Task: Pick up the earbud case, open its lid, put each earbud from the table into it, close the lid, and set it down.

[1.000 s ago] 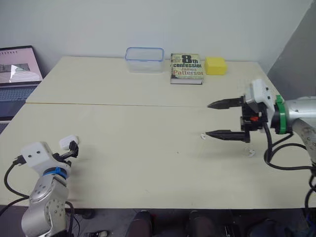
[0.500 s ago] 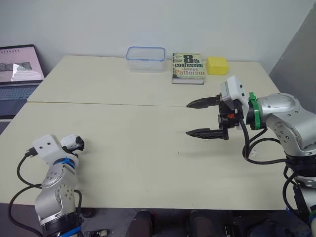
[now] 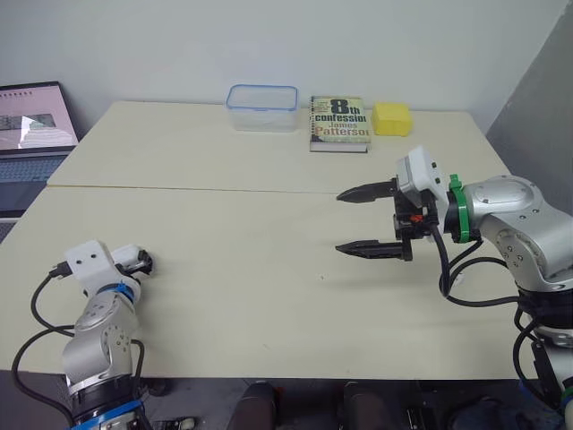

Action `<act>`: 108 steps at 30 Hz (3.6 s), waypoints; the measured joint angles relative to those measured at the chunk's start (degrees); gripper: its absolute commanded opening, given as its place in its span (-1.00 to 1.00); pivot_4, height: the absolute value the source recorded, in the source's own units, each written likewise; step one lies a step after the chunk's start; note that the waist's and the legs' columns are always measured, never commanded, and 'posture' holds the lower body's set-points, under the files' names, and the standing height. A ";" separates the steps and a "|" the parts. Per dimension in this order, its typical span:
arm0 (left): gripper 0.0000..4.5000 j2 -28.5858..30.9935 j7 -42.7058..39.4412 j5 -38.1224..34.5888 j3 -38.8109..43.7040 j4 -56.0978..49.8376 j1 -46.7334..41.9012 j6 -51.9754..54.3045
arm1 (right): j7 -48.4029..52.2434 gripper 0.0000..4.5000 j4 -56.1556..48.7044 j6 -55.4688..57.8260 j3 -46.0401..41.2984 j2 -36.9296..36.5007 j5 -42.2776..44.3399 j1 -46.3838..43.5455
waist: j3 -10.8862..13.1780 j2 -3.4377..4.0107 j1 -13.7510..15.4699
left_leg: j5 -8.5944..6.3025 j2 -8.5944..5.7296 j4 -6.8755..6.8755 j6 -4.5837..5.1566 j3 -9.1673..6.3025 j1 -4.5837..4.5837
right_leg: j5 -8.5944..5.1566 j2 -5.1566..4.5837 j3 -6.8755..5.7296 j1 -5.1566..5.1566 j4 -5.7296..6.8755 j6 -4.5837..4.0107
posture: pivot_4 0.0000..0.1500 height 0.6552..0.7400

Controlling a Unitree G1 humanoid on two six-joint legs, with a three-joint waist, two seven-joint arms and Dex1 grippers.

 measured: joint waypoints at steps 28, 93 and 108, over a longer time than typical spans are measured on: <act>0.24 7.69 -65.32 2.15 -39.28 -5.46 -4.02 -40.84 | -25.32 1.00 -7.85 45.08 -15.71 5.29 31.83 11.69 | 0.01 0.06 0.12 | 0.00 0.11 -0.06 0.02 0.24 -0.09 | 0.10 0.42 0.09 -0.13 -0.10 -0.44 | 1.00 1.00; 1.00 17.61 -68.99 -5.75 -41.10 -8.54 -11.46 -8.31 | -32.97 -0.63 -1.75 42.55 -0.16 1.62 26.44 2.14 | 0.16 0.27 -0.67 | 0.00 0.15 -0.03 0.04 0.10 -0.46 | -0.08 0.59 0.00 -0.55 -0.05 0.01 | 1.00 1.00; 1.00 15.14 -65.53 -4.58 -48.98 -17.82 -20.24 4.15 | -12.17 -0.63 -9.35 15.80 21.10 -8.15 -3.49 -0.24 | 0.18 0.27 -1.53 | 0.01 0.14 -0.01 0.02 0.07 -0.49 | -0.13 0.56 0.02 -0.57 0.02 0.12 | 1.00 1.00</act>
